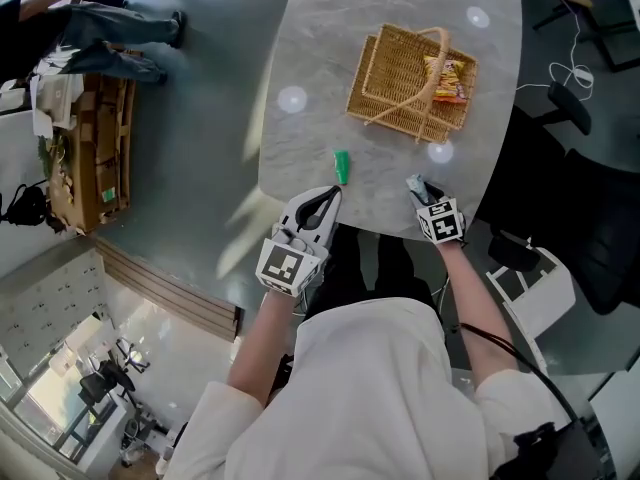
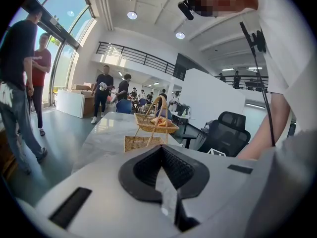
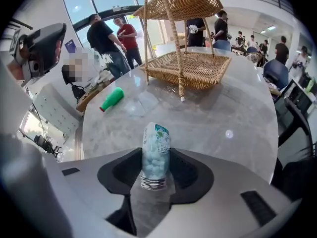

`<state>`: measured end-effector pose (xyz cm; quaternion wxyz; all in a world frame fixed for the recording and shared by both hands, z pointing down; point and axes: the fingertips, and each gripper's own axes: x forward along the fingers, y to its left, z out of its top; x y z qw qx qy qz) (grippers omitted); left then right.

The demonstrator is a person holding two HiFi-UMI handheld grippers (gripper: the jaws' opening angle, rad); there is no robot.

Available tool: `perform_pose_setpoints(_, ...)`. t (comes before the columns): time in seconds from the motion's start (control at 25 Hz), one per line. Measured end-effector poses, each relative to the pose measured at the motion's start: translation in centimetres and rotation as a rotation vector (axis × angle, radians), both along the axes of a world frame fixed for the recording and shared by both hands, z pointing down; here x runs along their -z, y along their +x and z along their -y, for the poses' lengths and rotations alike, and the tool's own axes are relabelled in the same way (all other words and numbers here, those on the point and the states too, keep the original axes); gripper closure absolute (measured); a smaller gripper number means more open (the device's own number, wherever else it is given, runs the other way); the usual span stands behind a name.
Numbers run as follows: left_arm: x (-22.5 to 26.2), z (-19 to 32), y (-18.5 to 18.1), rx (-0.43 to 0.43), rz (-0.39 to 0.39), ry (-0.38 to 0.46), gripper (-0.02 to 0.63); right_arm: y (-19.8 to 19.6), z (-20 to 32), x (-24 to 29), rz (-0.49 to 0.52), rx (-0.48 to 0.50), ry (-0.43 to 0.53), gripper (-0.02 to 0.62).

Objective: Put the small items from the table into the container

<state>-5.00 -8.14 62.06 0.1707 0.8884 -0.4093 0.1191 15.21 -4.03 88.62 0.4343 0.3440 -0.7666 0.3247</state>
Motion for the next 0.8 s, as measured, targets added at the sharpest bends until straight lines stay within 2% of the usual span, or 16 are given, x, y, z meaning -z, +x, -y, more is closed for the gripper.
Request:
perform_pose_setpoints(0.24,0.5,-0.1,-0.2,-0.014,-0.02,0.025,0.6,-0.9,0.7,2.2,0.033,0.012,0.016,0.413)
perform_pose_setpoints(0.44,1.9,0.4,0.4,-0.03,-0.023,0.058,0.6,-0.9,2.1,4.6,0.08,-0.028,0.042,0.413)
perform_pose_setpoints(0.8,4.8,0.4,1.3,-0.064,-0.043,0.09,0.6,-0.7,4.5,12.8,0.148,-0.079,0.163,0.413)
